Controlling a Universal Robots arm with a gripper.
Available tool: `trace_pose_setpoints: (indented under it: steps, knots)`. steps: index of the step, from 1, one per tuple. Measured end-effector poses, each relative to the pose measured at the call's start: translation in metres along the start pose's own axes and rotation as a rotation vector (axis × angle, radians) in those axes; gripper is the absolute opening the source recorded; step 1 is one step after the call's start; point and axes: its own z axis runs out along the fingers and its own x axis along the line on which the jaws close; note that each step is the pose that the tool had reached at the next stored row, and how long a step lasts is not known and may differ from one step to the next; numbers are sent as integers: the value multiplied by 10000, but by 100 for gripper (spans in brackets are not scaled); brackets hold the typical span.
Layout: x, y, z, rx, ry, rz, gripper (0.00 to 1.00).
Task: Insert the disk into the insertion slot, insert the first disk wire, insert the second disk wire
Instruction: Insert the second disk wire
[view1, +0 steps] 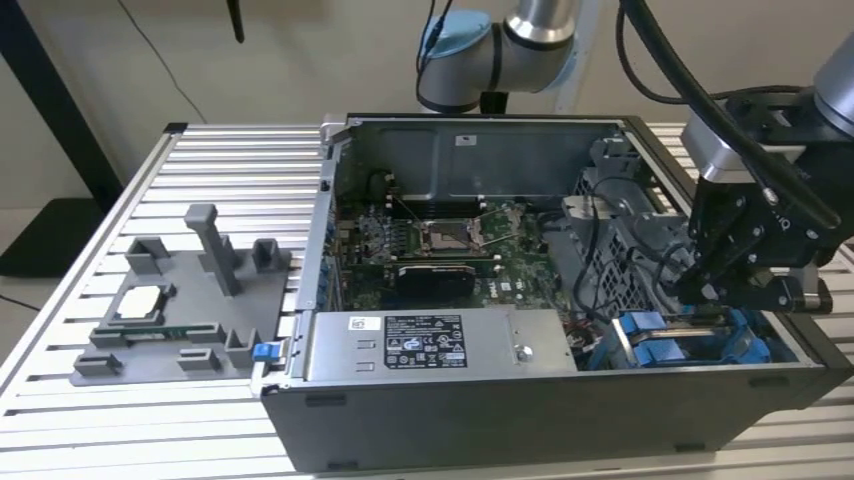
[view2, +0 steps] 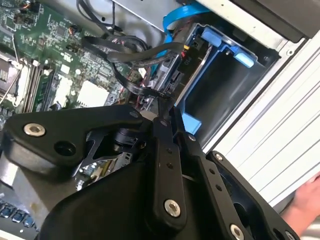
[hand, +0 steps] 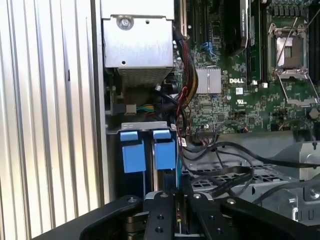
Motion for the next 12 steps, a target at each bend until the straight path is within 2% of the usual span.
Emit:
trace_pose_setpoints:
  steps: [8,12]
  knots:
    - [26,-34,107,-6,1,-60,0]
    - [31,-37,149,52,1,-108,0]
